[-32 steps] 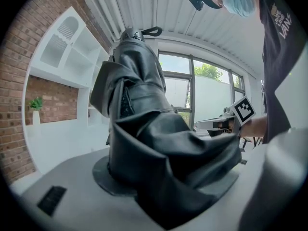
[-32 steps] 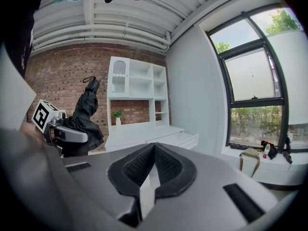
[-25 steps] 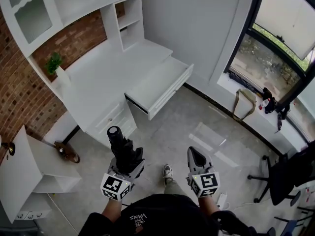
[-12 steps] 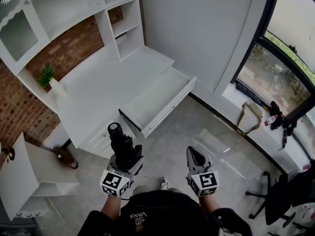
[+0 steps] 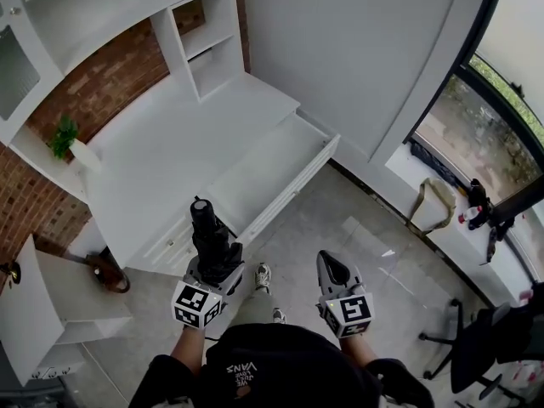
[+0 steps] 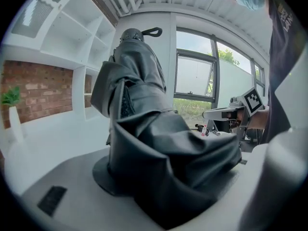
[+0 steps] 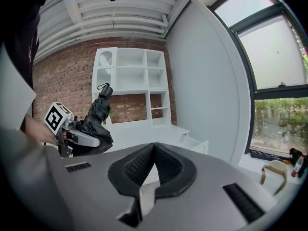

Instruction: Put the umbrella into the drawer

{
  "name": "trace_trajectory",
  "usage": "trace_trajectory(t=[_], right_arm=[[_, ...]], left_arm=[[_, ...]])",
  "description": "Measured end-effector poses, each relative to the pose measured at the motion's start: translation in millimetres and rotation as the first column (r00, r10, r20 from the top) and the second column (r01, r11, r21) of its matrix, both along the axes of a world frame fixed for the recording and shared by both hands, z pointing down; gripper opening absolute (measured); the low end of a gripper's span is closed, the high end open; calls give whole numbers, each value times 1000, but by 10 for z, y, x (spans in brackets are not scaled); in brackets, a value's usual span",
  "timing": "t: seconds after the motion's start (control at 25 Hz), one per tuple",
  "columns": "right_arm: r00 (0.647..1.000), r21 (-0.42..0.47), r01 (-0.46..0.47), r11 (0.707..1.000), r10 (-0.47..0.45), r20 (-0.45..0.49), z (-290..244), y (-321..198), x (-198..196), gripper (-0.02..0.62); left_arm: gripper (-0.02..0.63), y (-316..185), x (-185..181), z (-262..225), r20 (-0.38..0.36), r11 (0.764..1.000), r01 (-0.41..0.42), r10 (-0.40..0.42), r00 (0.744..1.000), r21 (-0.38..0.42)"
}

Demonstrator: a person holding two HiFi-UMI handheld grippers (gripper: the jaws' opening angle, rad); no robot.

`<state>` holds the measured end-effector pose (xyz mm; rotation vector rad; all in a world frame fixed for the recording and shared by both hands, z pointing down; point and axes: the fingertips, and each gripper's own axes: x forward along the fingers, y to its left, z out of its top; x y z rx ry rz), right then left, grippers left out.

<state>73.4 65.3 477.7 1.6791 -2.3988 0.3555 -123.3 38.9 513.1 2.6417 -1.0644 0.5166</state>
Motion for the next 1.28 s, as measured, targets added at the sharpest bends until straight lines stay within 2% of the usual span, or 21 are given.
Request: trace_trajectory(t=[0.4,0.72,1.0,1.28], right_arm=[[999,-43,-41,998,39,-33,170,-1059,68,-2],[995,-43,-88,995,86,-50,193,-1851,3,-2],[988,-69,-144,987,140,-64,315,-2208,108,-2],[993,-125,-107,986,101,-57,532,-2405,187,-2]], left_arm=[[265,-1177,194,427,22,992,-85,87,996,-91],[265,-1981,343,792,48,966,-193,204,978,-170],[265,-2375,550,1215,66,930,-262,287,956,-258],[266,-2522,678,1654,114,911,-225,278,954,-345]])
